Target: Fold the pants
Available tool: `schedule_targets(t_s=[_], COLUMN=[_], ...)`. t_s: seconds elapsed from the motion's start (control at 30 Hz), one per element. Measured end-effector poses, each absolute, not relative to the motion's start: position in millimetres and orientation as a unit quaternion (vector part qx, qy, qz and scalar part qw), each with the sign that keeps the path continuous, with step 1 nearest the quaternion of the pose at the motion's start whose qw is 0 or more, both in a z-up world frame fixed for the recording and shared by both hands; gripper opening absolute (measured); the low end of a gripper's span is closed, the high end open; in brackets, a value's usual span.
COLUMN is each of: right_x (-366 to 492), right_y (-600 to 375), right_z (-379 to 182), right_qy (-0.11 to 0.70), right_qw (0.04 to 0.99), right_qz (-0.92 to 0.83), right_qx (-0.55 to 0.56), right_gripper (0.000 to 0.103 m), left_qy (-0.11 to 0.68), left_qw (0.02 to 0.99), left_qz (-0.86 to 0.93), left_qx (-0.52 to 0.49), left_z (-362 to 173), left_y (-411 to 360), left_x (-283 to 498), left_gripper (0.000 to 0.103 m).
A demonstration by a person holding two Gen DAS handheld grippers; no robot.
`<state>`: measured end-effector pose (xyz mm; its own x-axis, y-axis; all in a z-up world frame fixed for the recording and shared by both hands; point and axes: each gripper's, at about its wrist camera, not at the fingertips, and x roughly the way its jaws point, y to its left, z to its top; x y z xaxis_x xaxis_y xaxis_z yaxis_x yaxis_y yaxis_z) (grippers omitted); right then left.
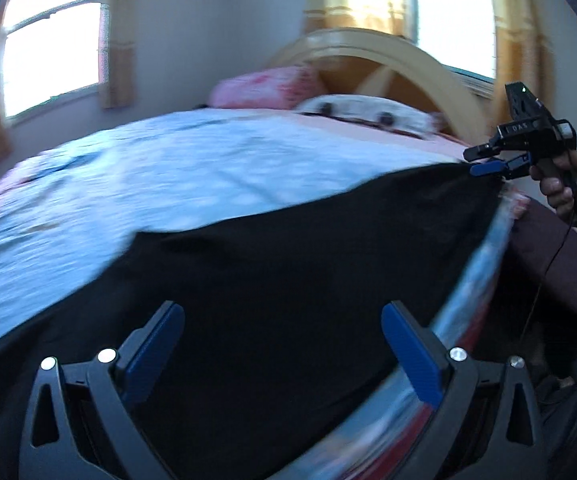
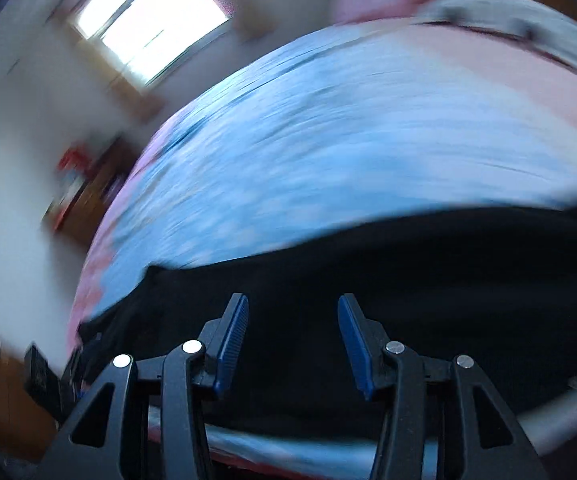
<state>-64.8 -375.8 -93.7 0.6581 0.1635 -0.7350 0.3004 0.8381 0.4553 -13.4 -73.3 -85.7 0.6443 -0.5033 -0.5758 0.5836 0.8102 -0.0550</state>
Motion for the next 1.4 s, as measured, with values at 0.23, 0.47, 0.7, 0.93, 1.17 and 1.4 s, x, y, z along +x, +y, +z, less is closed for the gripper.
schedule_targets(t_s=[0.23,0.47,0.7,0.93,1.17,1.4], right_x=[-131.3,-119.2,-116.8,-123.4,-130.1,-120.6], right_y=[-464.9,-480.0,-483.9,-484.9,-500.6,-499.0], right_z=[-104.3,-116.7,-125.3,-131.9,-135.7,-121.9], right_qy=[0.357,0.340,0.331,0.318,0.290,0.285], right_qw=[0.850,0.846,0.848,0.849,0.839,0.857], right_qz=[-0.125,-0.112,-0.096,-0.082,-0.100,-0.098], right_qx=[0.366,0.395,0.403,0.415,0.449,0.418], right_gripper=[0.049,0.049,0.049,0.049,0.029,0.009], left_qy=[0.289,0.297,0.298,0.302,0.334,0.340], left_qw=[0.863,0.835,0.826,0.814,0.810,0.809], left_qz=[-0.399,-0.433,-0.422,-0.422,-0.432,-0.445], left_qx=[0.111,0.167,0.225,0.261,0.215,0.176], left_z=[-89.7,-94.5,-103.9,-119.7,-114.9,-106.3], left_y=[-163.8,-230.7,-268.6,-284.2,-273.9,-265.2], left_x=[-8.2,-8.2,-6.2,-10.8,-1.9,5.9], left_gripper=[0.095,0.072,0.058,0.035,0.006,0.004])
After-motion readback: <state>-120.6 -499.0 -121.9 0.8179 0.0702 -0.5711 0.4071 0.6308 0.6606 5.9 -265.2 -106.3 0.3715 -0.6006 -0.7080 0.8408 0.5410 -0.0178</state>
